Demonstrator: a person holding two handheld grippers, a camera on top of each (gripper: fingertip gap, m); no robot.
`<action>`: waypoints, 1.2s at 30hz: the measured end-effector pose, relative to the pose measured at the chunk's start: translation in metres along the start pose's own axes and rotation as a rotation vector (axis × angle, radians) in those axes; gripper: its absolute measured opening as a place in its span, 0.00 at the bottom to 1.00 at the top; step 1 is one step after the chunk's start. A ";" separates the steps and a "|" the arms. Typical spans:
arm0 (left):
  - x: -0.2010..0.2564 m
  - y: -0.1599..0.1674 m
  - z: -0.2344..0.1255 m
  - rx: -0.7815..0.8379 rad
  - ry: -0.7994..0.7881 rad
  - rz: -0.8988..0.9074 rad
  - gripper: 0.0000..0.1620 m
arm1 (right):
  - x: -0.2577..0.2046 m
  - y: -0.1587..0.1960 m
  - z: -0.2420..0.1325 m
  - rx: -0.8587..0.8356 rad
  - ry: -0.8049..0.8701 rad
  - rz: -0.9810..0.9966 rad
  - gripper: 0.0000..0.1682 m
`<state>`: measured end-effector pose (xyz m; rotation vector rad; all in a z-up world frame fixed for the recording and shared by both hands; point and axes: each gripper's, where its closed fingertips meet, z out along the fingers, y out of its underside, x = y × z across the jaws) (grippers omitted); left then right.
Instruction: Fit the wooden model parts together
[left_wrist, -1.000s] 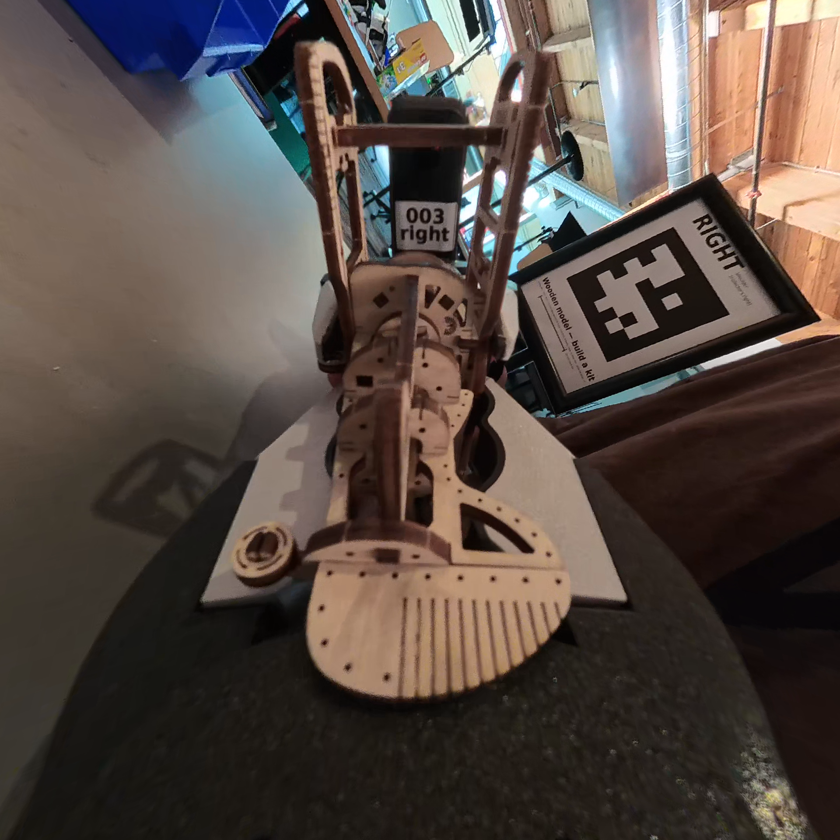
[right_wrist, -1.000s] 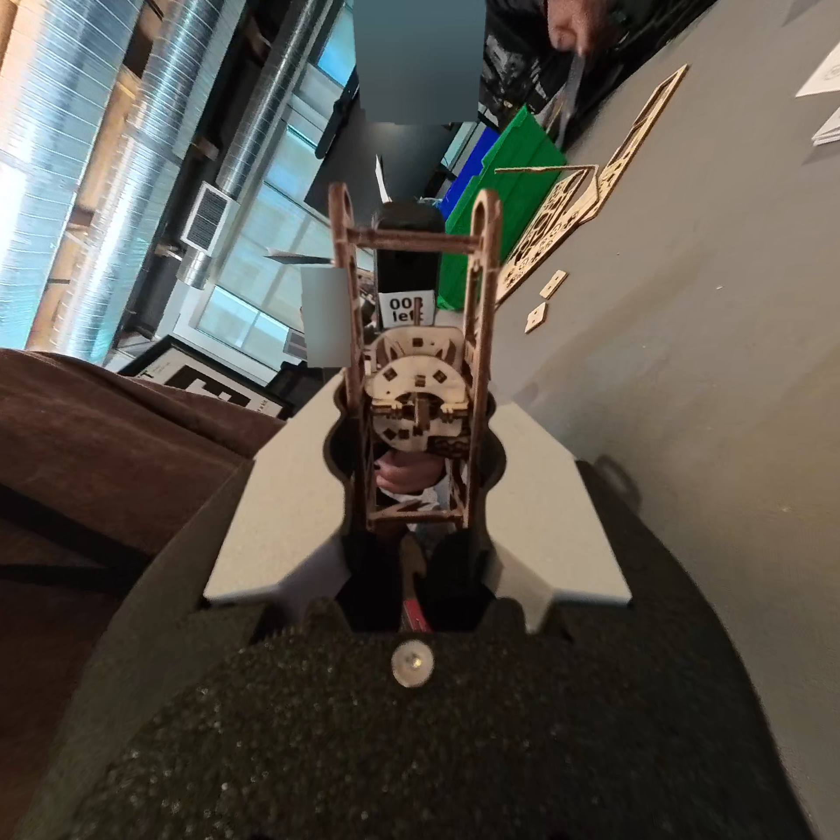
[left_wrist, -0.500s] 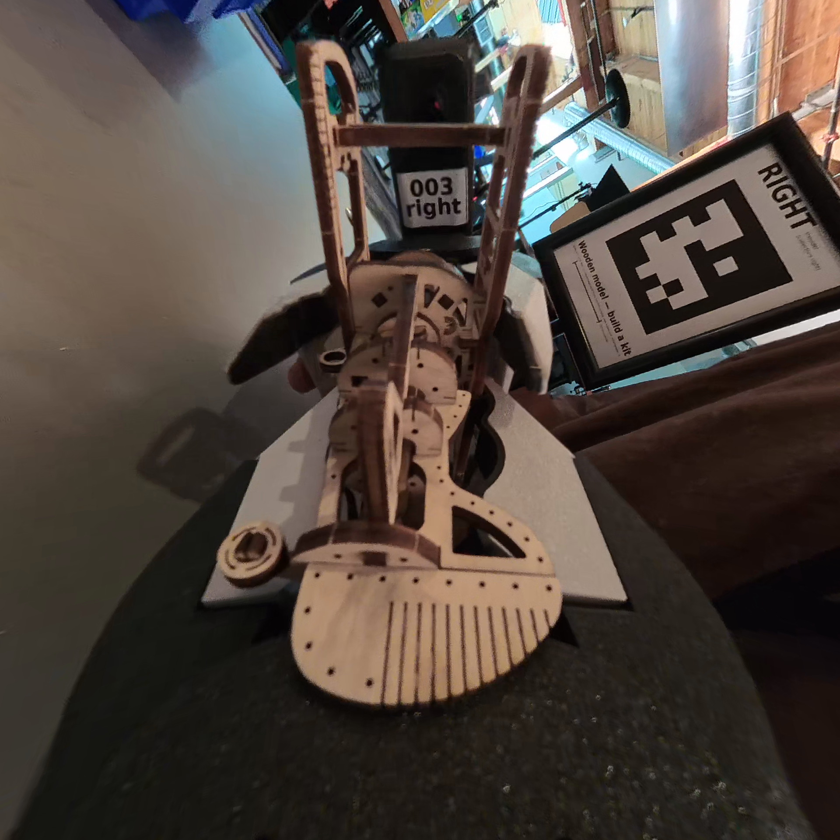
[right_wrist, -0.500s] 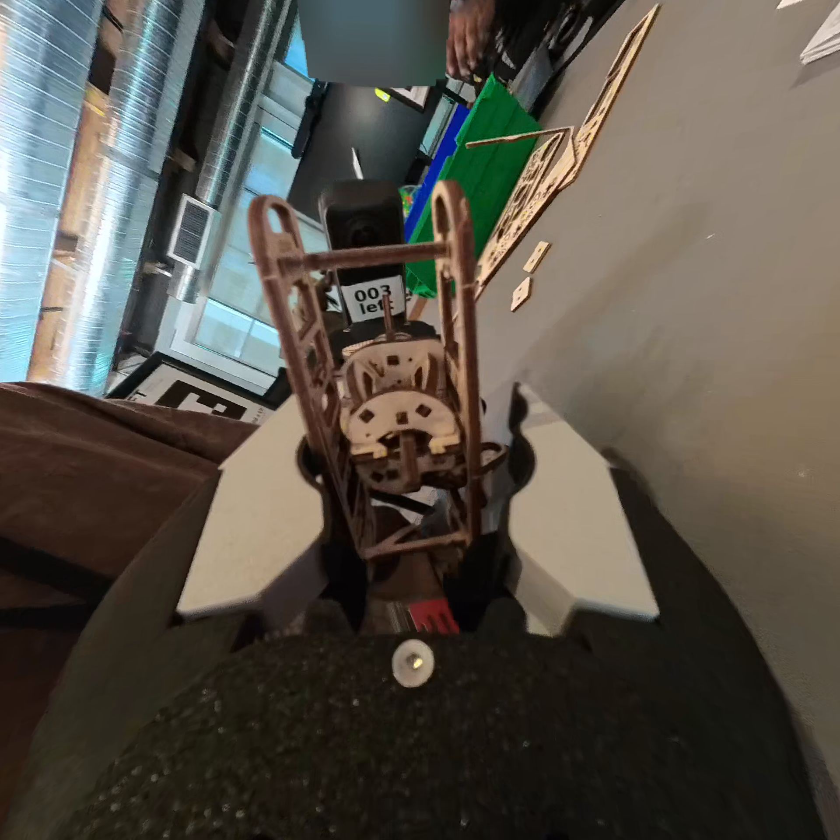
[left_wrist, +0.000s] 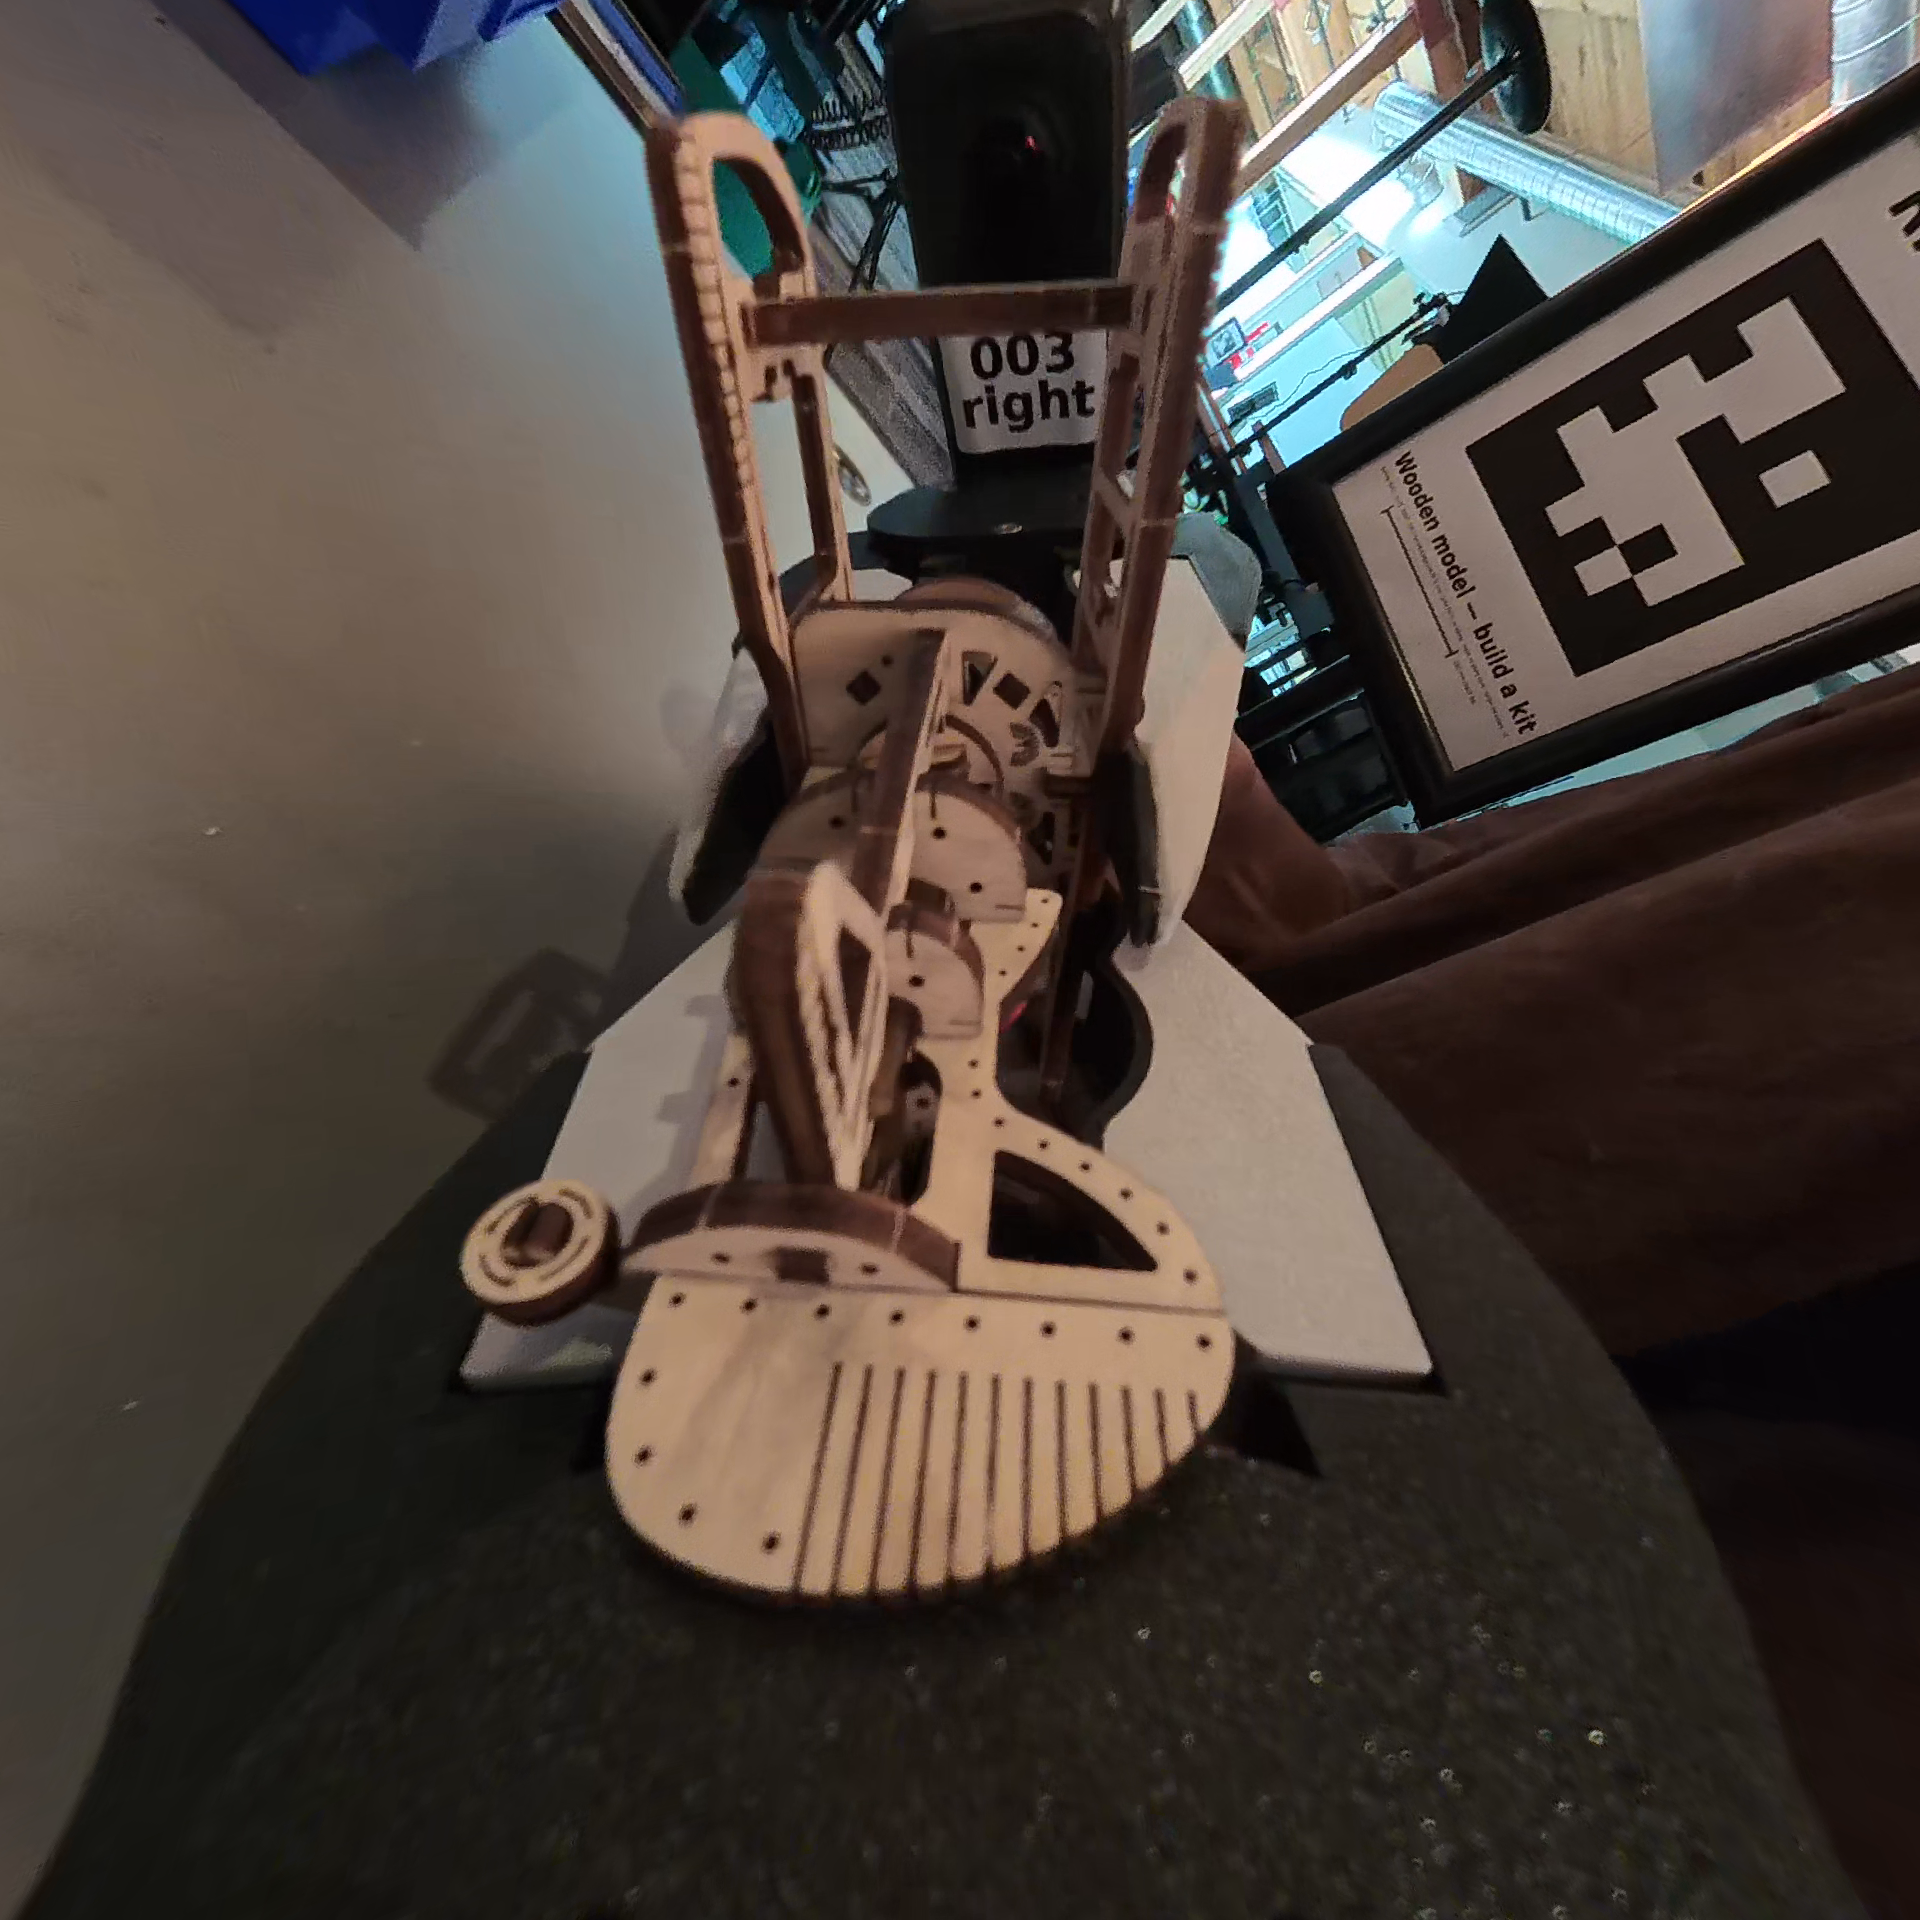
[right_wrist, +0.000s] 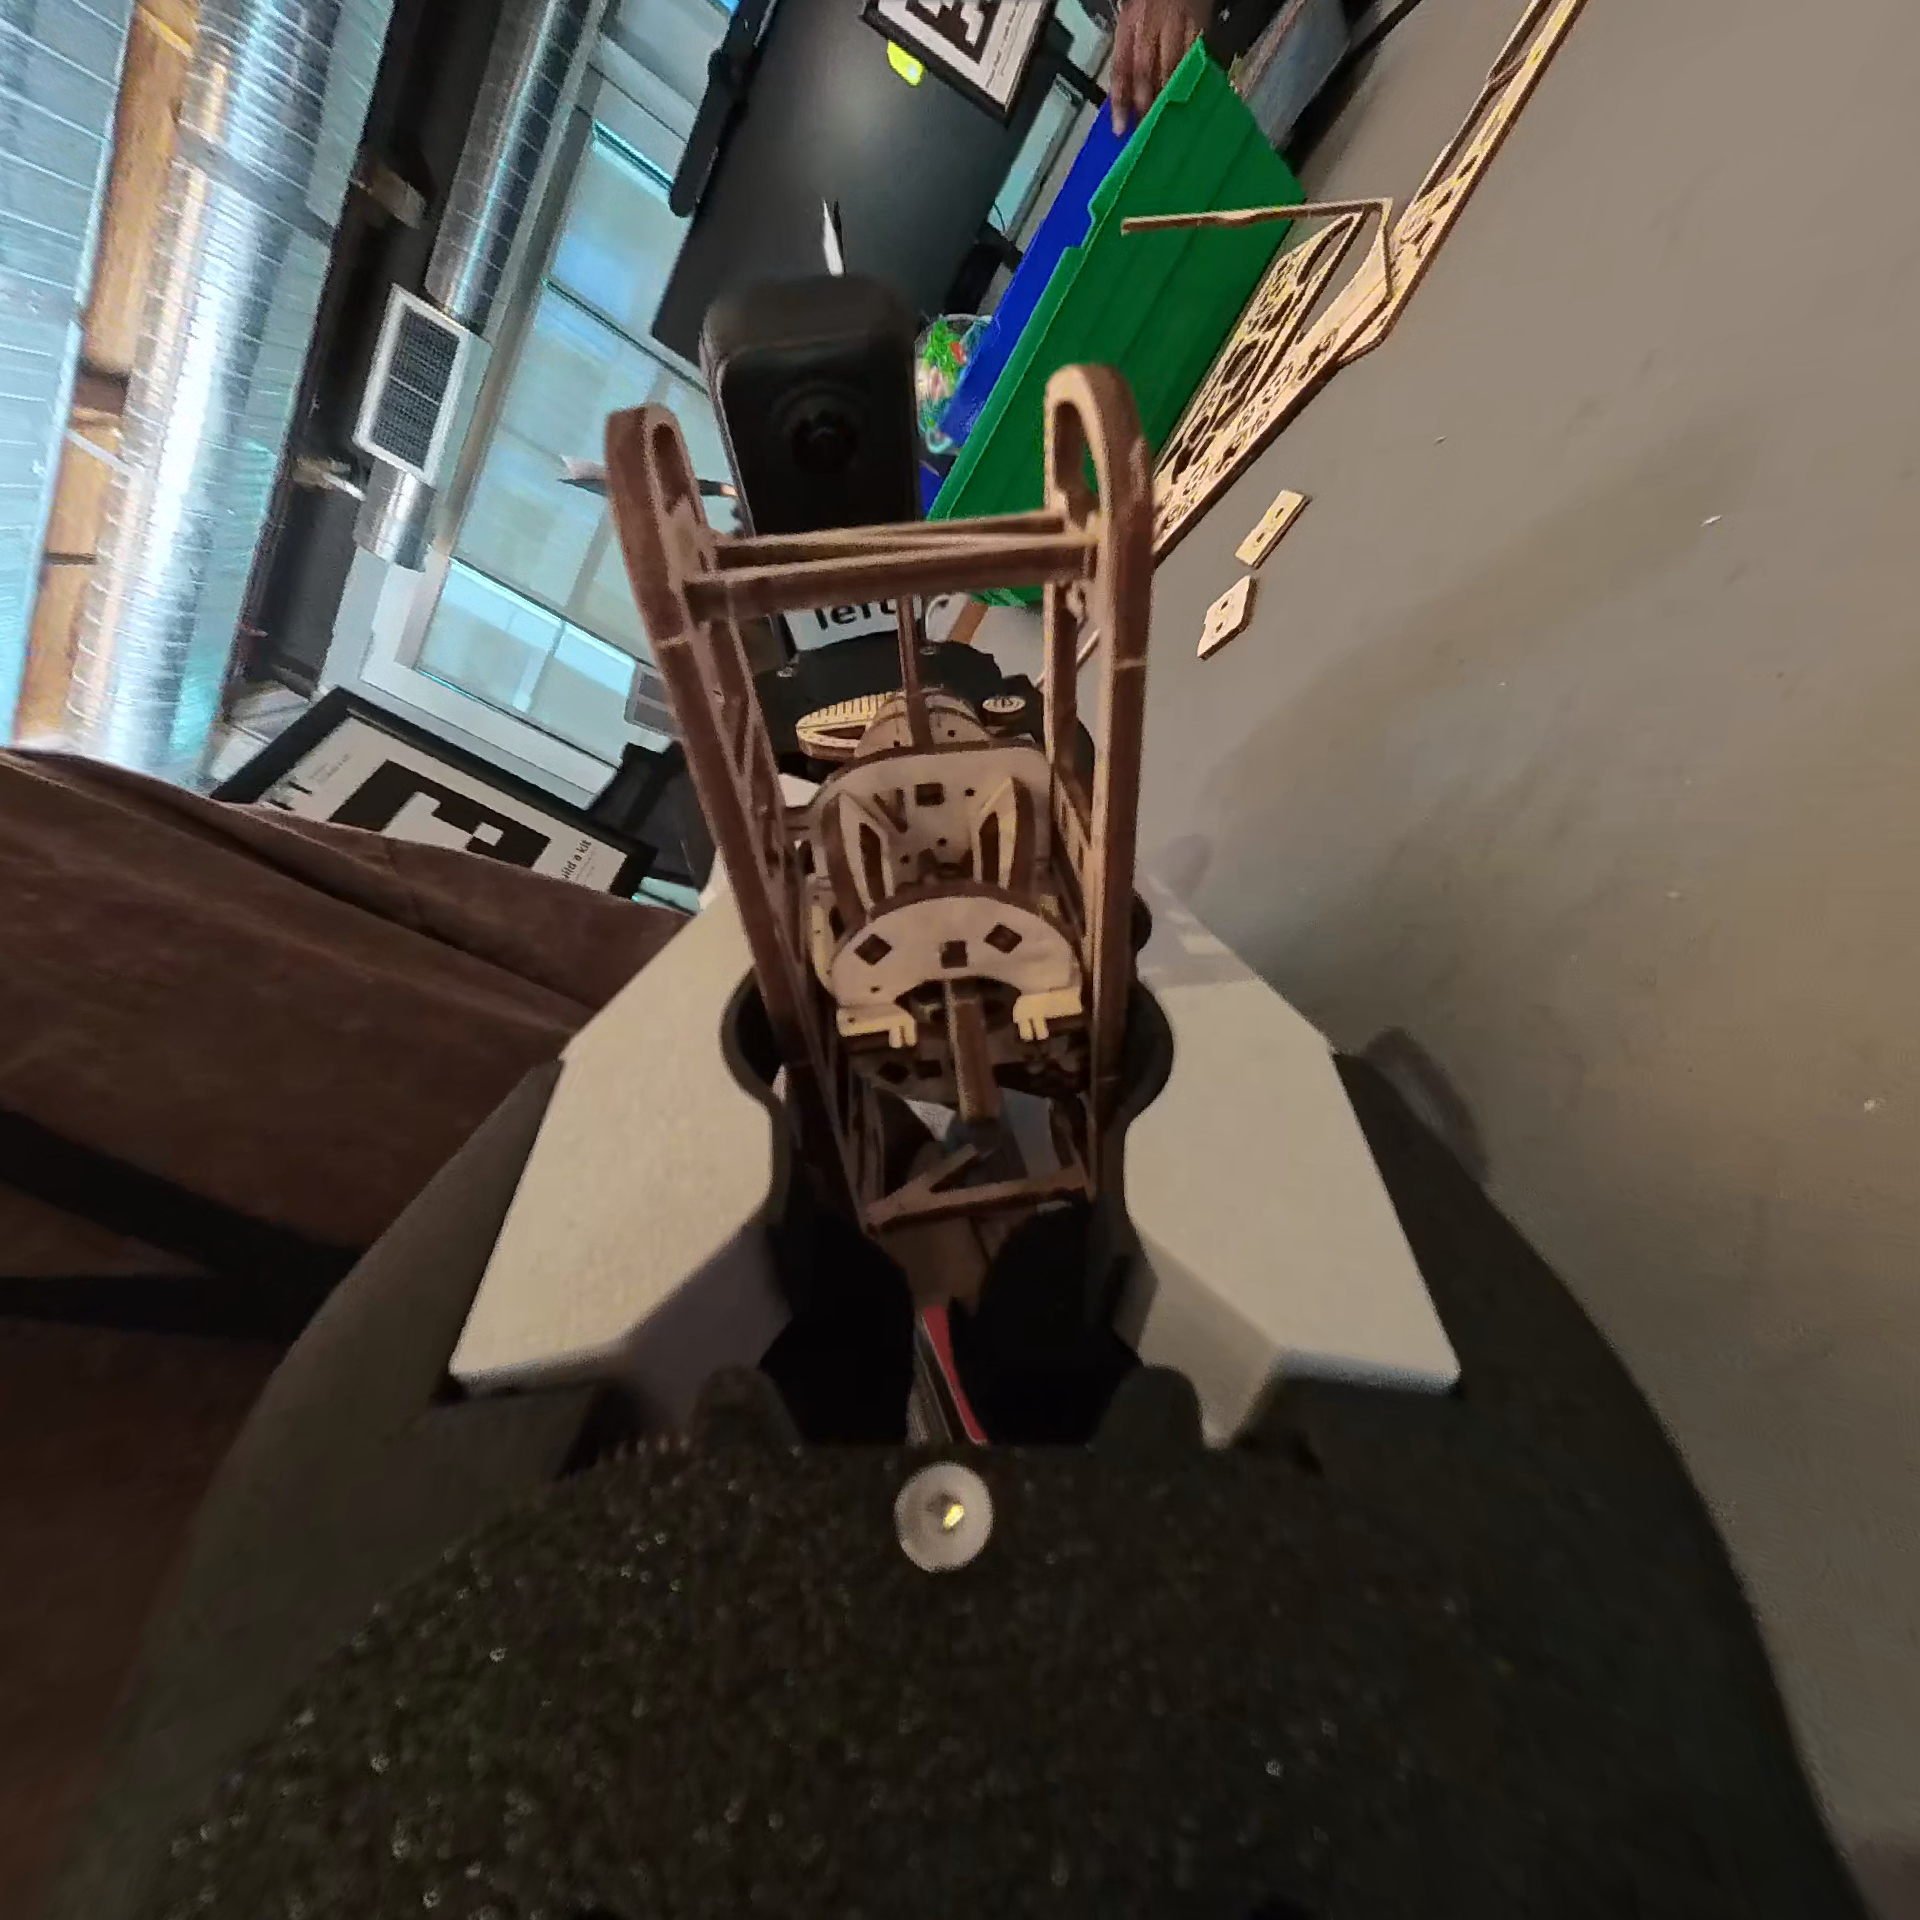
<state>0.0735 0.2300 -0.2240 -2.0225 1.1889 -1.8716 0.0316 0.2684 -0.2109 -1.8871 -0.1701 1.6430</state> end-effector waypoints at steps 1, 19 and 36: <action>-0.001 0.000 0.000 0.004 0.001 -0.014 0.31 | 0.001 -0.001 0.000 0.015 -0.002 0.023 0.36; -0.007 0.010 -0.001 -0.067 -0.039 0.012 0.30 | 0.006 0.010 0.007 -0.048 0.027 0.012 0.37; -0.050 0.000 -0.036 -0.124 -0.351 0.198 0.30 | 0.023 -0.033 -0.044 0.045 0.241 -0.283 0.48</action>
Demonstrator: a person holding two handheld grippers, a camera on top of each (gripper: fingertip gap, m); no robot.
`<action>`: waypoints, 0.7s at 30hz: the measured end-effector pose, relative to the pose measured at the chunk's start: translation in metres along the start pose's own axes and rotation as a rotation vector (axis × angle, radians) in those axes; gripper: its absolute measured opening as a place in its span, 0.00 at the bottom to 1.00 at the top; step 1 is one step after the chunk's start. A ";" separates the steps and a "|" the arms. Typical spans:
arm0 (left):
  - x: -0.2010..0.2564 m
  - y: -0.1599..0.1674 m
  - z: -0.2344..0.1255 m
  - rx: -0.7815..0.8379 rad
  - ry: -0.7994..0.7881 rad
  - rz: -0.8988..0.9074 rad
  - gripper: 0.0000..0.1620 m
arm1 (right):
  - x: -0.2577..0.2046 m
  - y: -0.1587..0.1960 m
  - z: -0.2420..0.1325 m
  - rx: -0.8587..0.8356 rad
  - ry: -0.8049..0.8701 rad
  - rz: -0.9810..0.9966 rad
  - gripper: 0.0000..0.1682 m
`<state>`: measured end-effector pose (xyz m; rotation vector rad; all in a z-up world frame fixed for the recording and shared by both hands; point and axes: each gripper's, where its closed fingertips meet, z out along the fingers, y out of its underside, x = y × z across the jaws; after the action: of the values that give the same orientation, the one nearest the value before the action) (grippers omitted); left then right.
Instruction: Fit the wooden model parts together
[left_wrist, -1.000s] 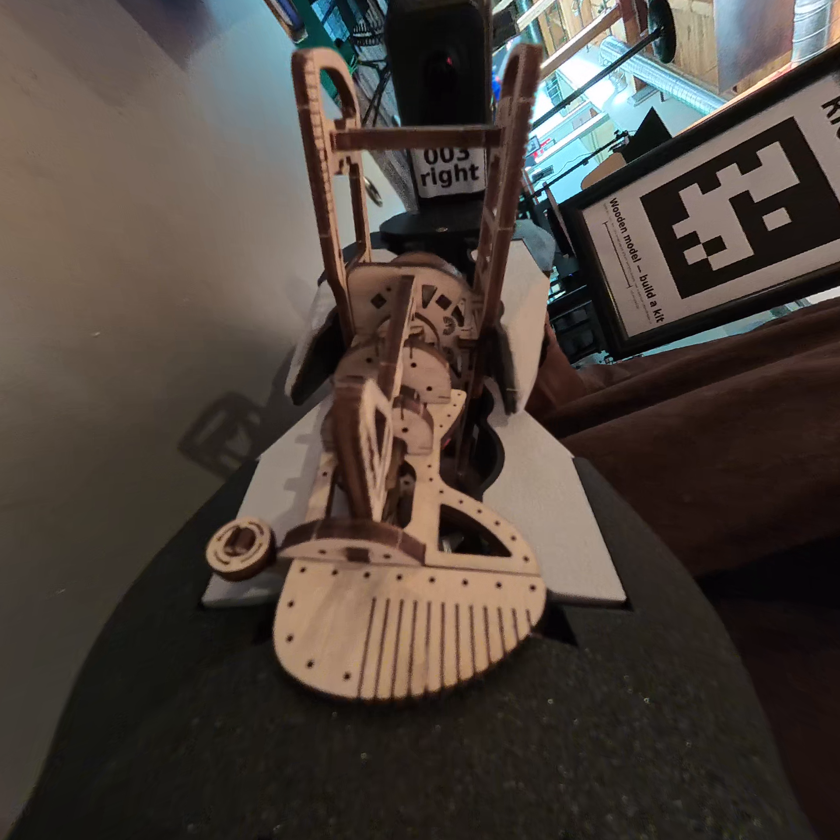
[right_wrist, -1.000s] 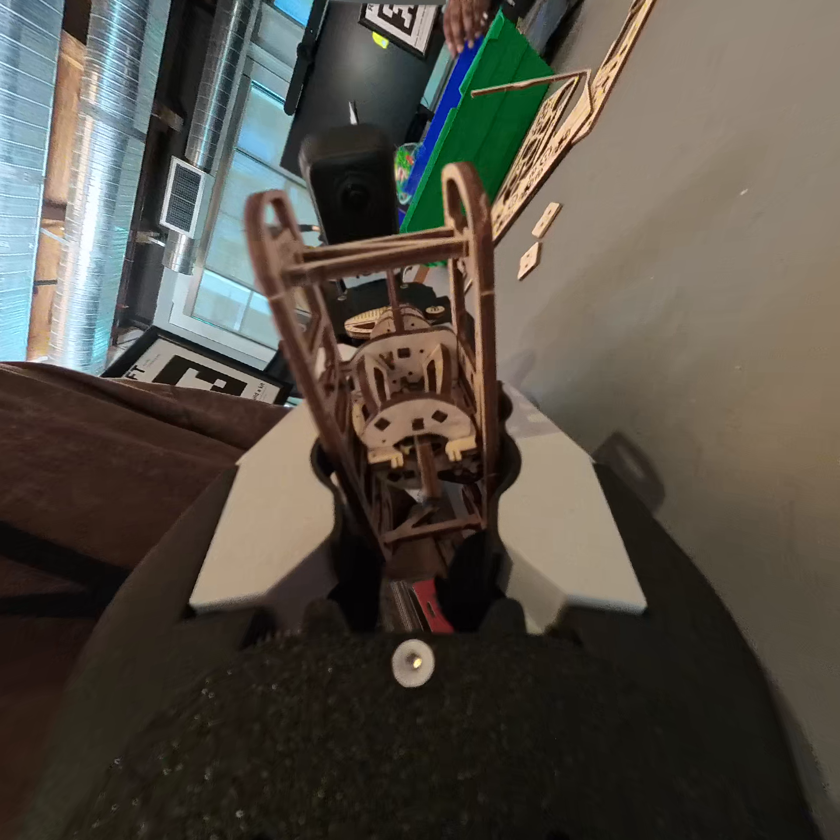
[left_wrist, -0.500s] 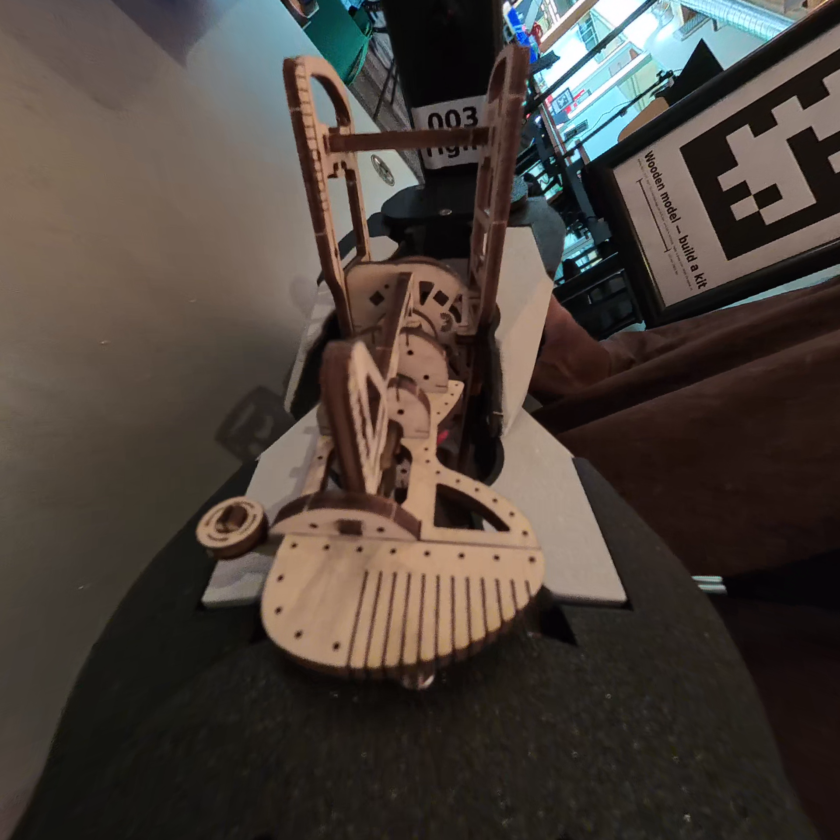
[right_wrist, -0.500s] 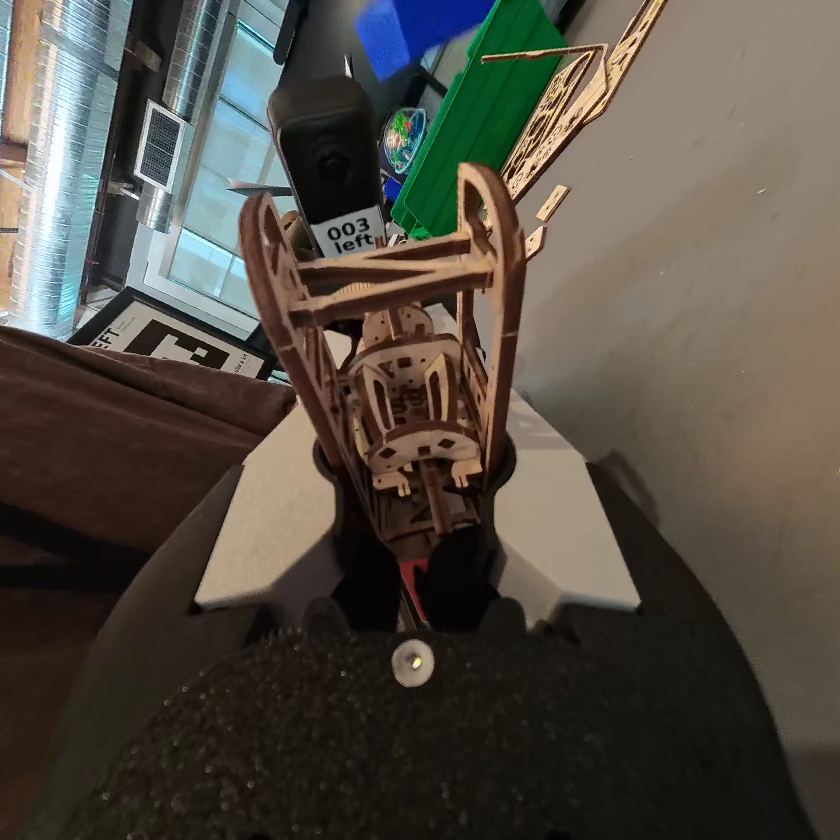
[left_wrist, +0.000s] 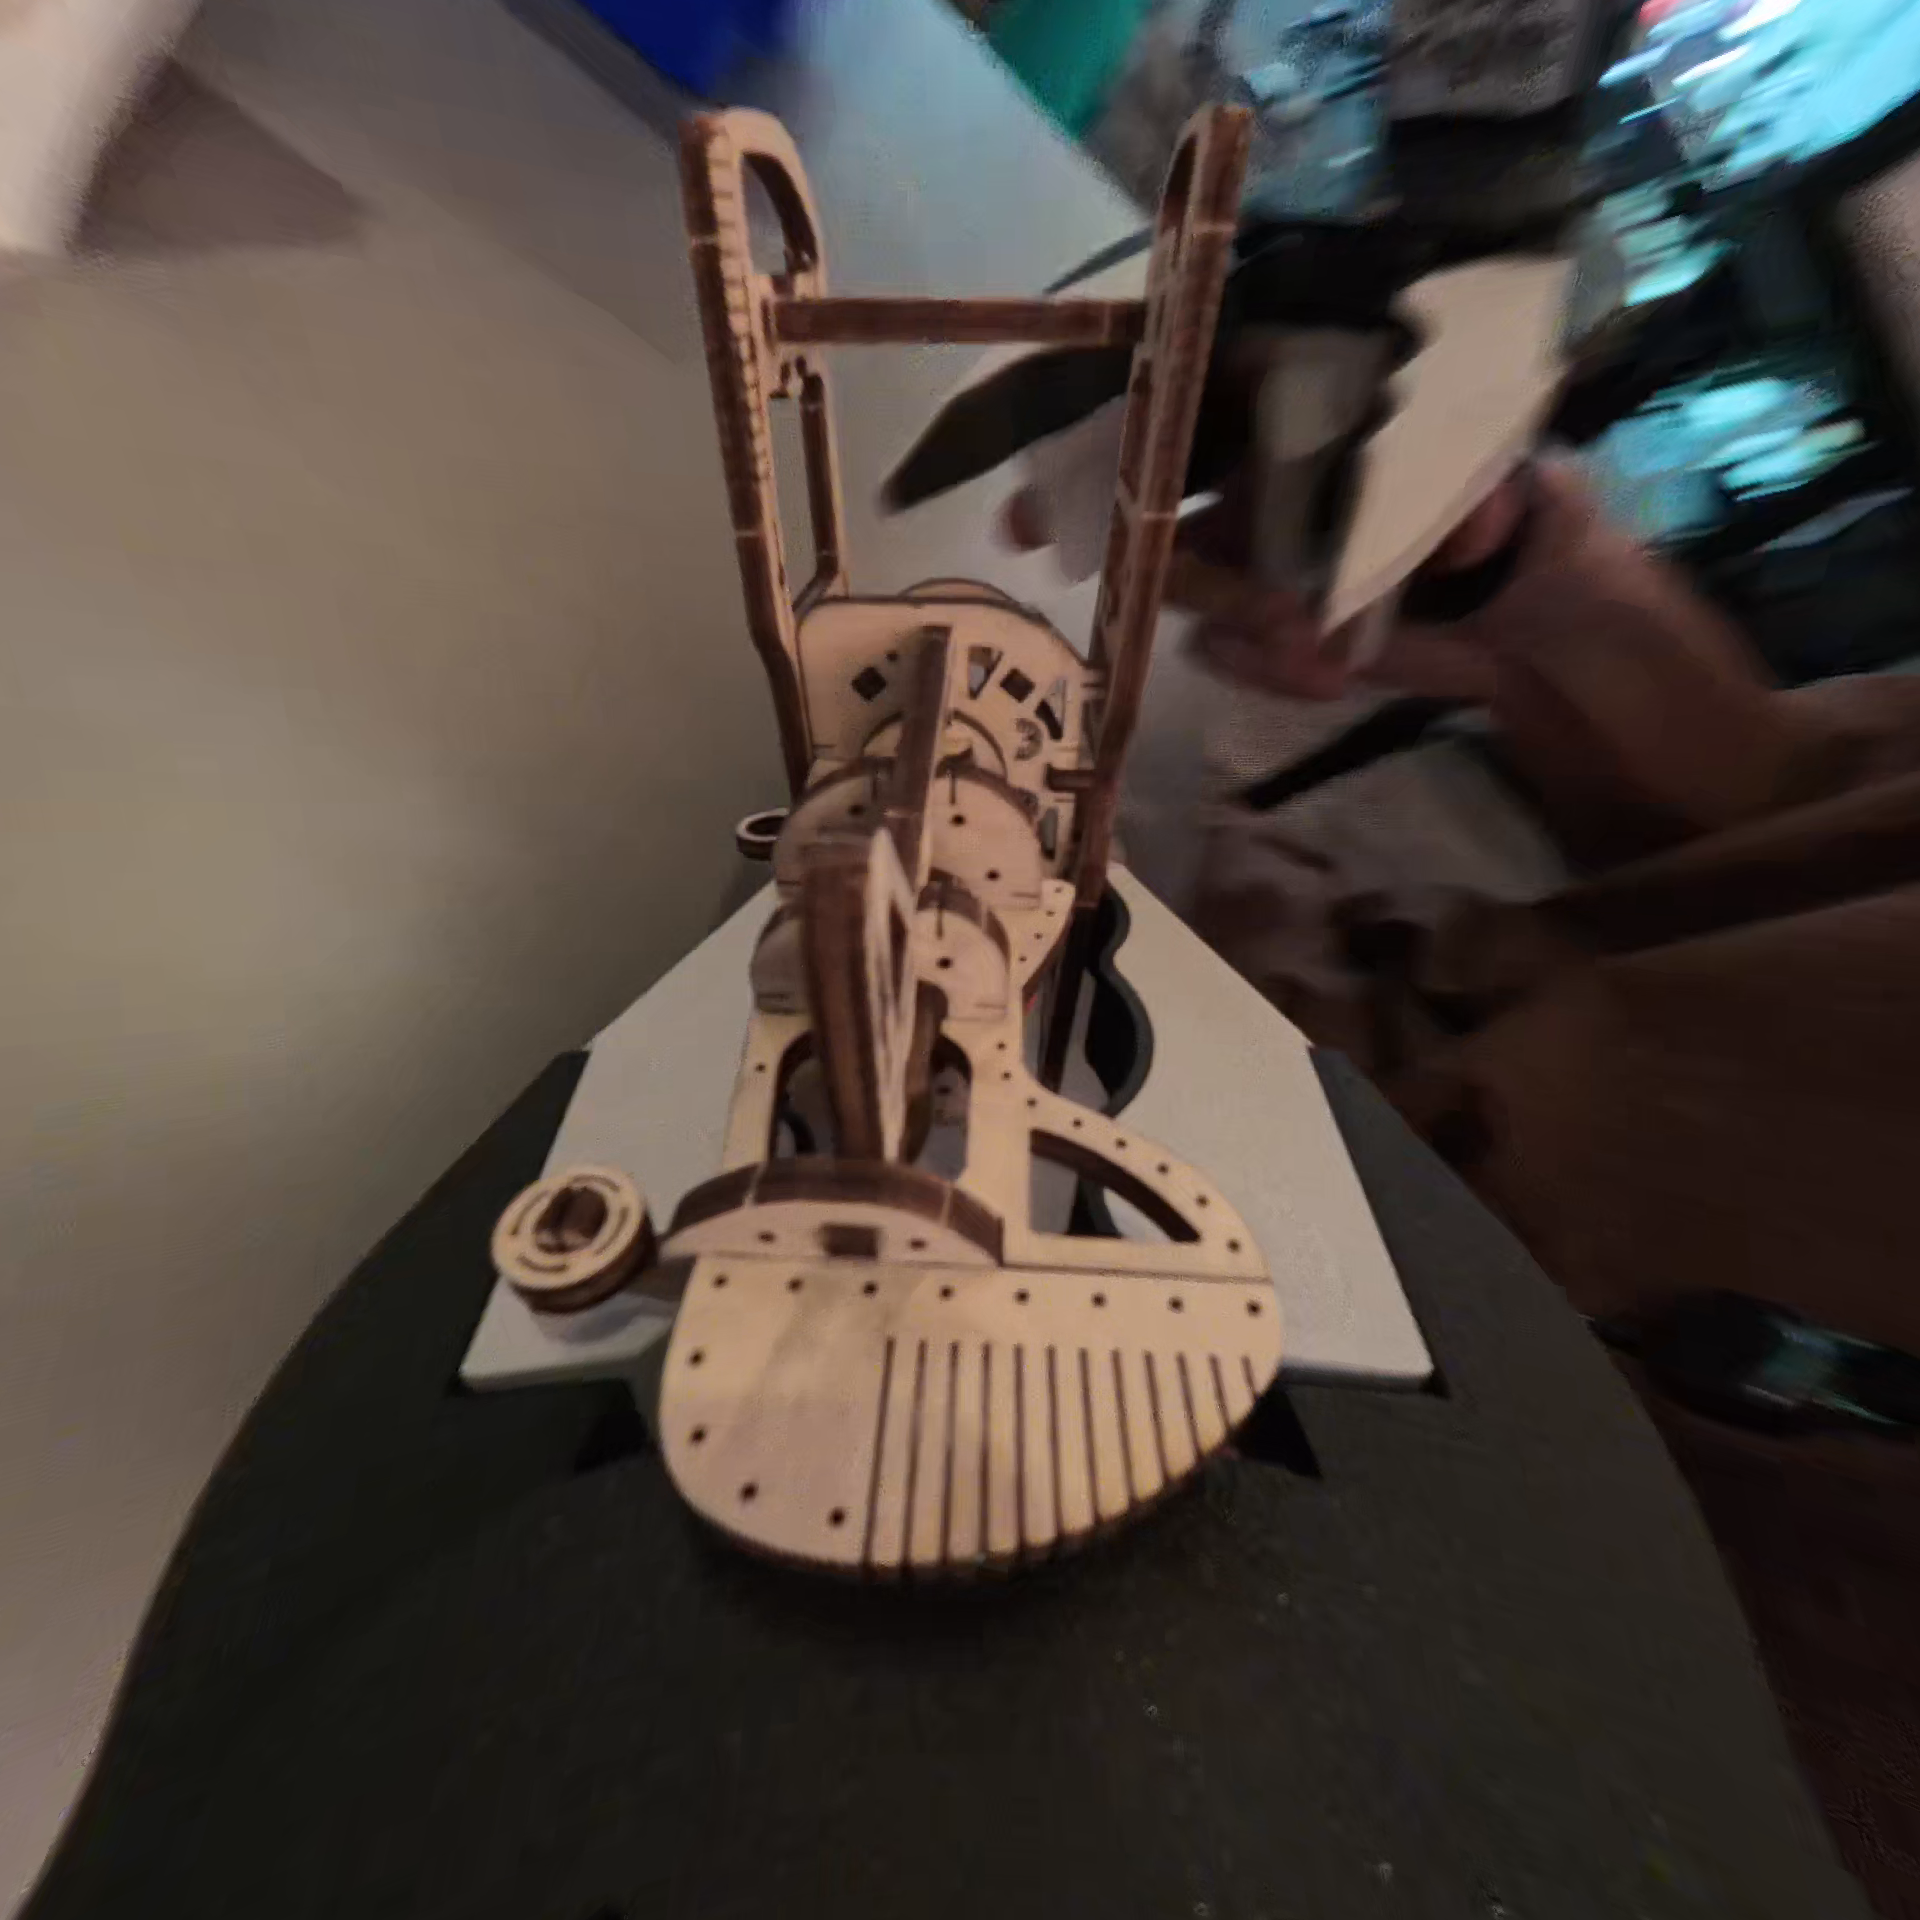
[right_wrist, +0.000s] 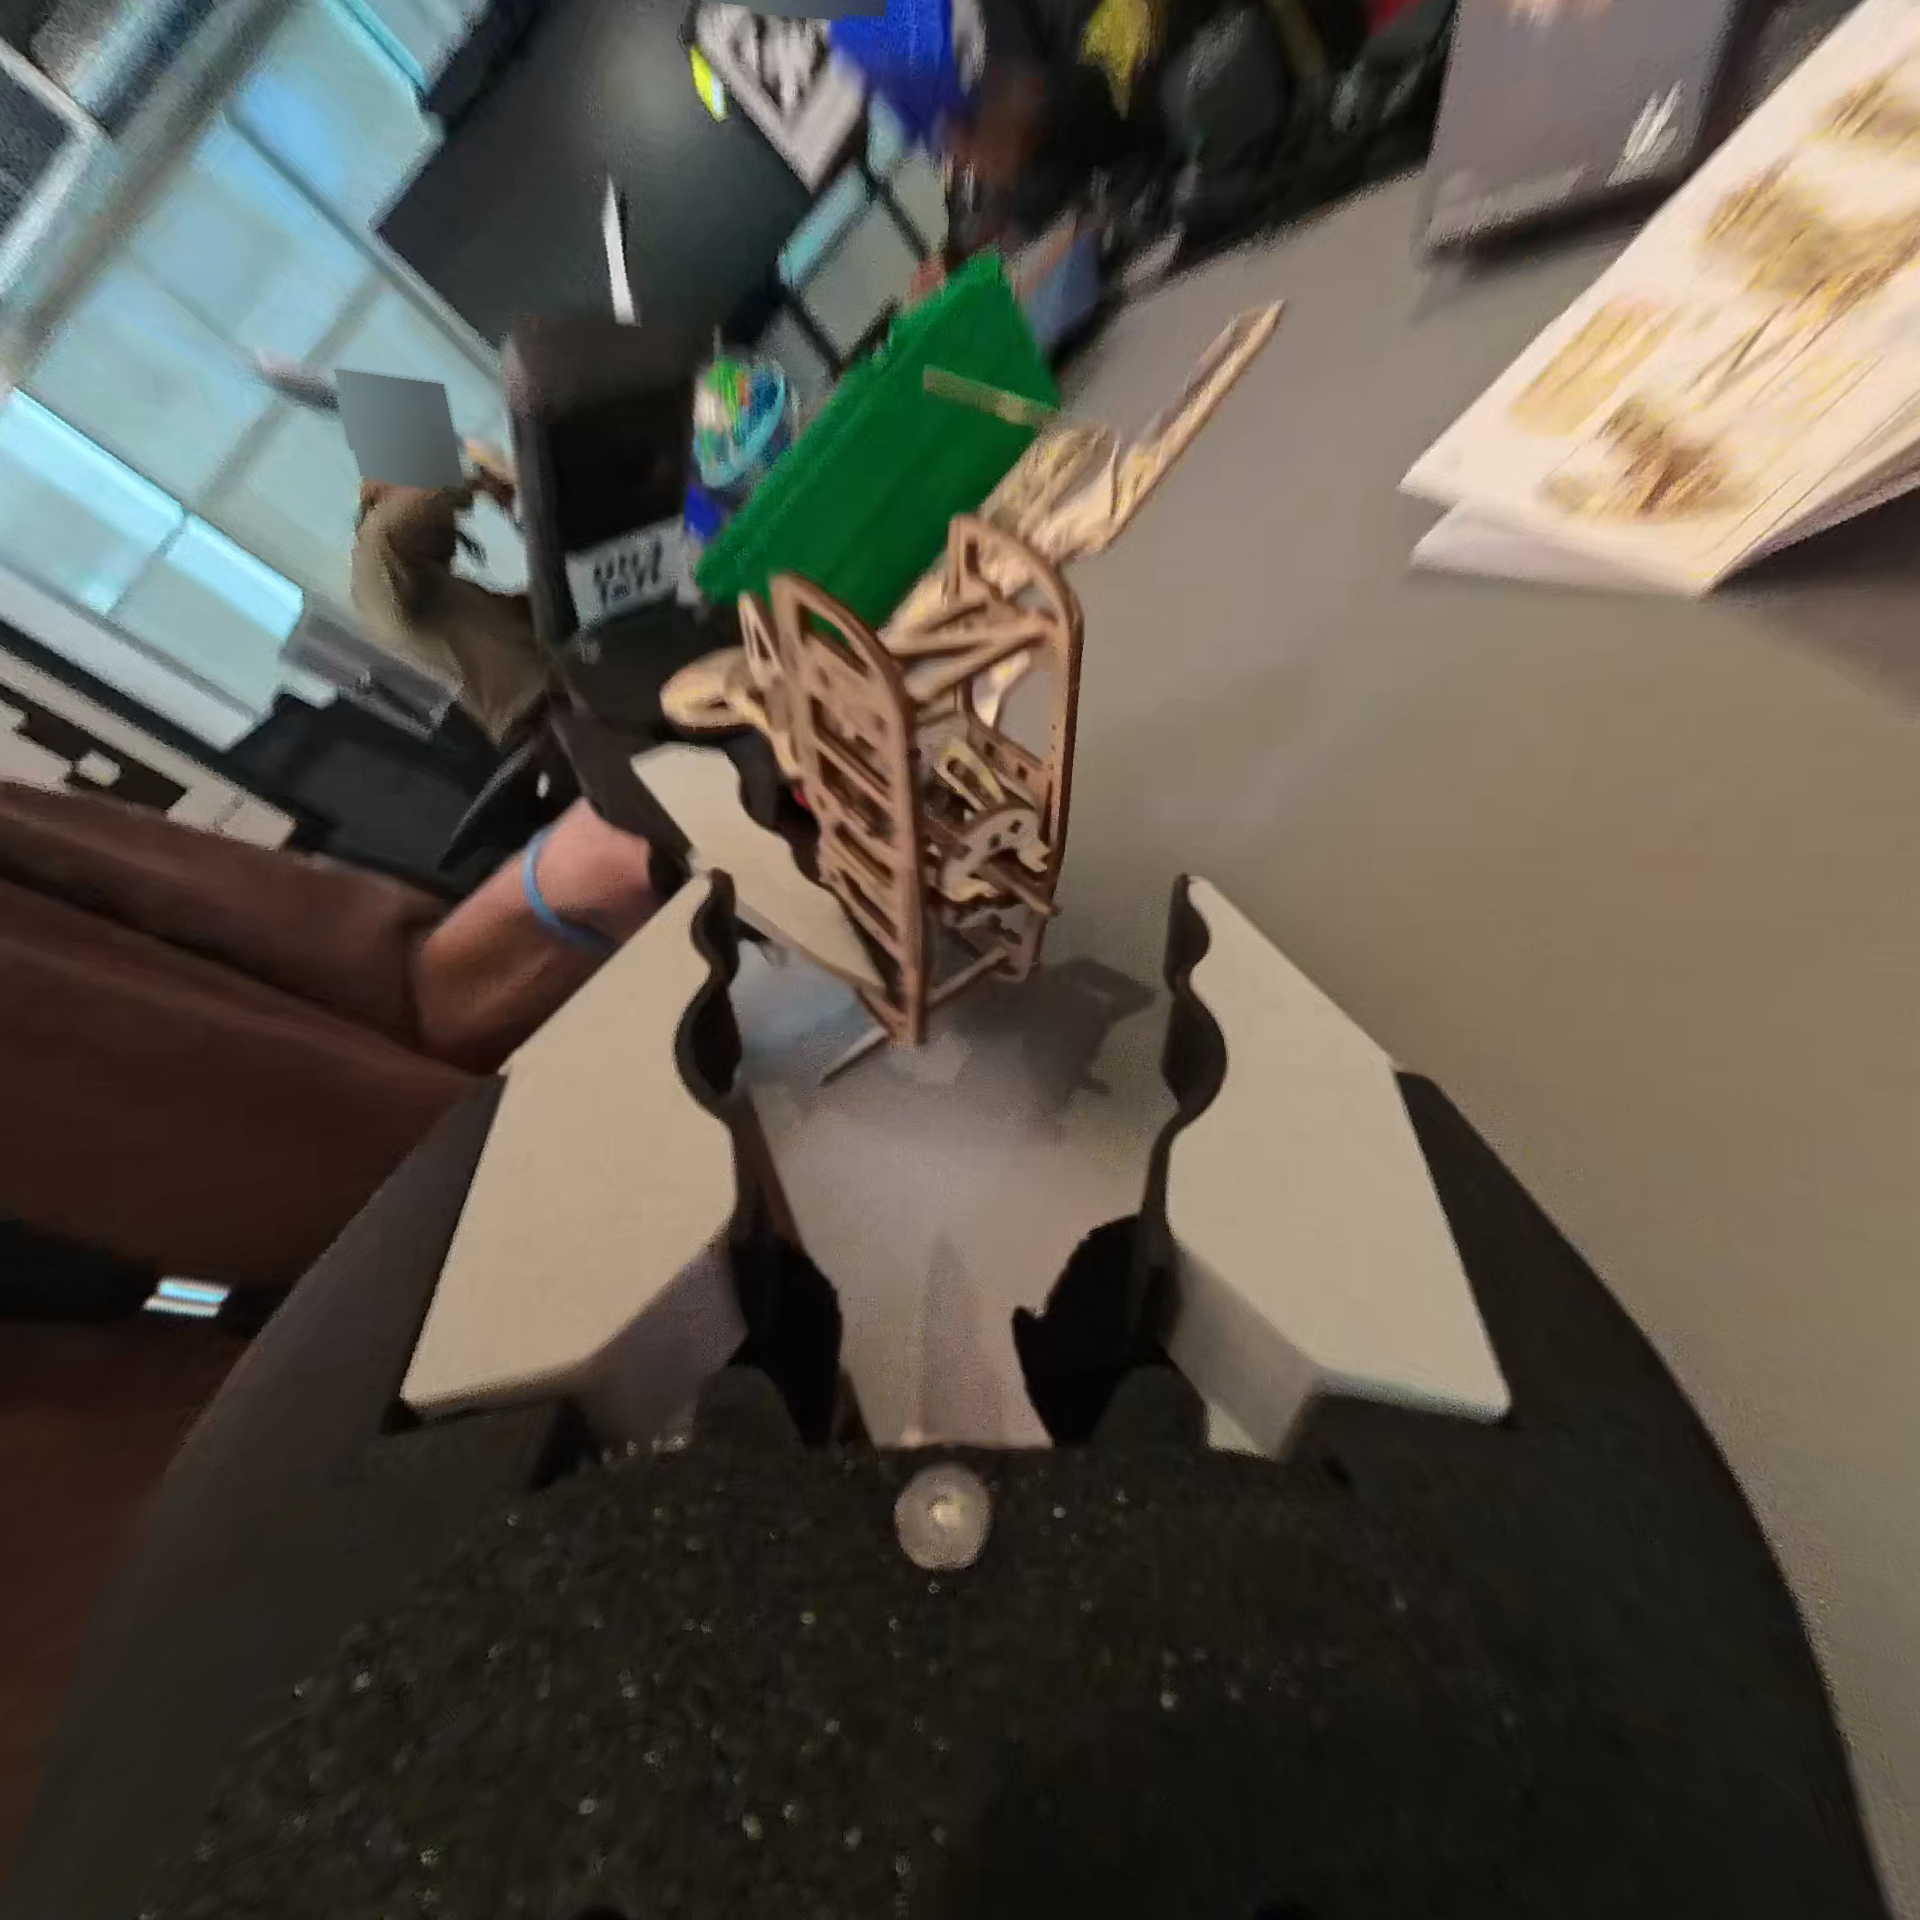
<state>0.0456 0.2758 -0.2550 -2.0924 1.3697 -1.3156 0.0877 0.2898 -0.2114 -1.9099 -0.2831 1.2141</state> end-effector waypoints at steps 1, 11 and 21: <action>-0.017 0.000 -0.005 -0.003 -0.132 0.056 0.30 | 0.001 -0.012 -0.006 0.074 0.007 -0.019 0.46; -0.047 -0.034 -0.065 -0.043 -0.943 0.790 0.29 | -0.013 -0.021 -0.010 0.145 0.138 -0.313 0.37; -0.025 -0.047 -0.077 -0.087 -1.186 1.101 0.30 | -0.030 -0.009 -0.013 0.117 0.083 -0.334 0.43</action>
<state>0.0055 0.3362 -0.1967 -1.2213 1.4718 0.3938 0.0854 0.2720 -0.1832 -1.7244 -0.4561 0.9070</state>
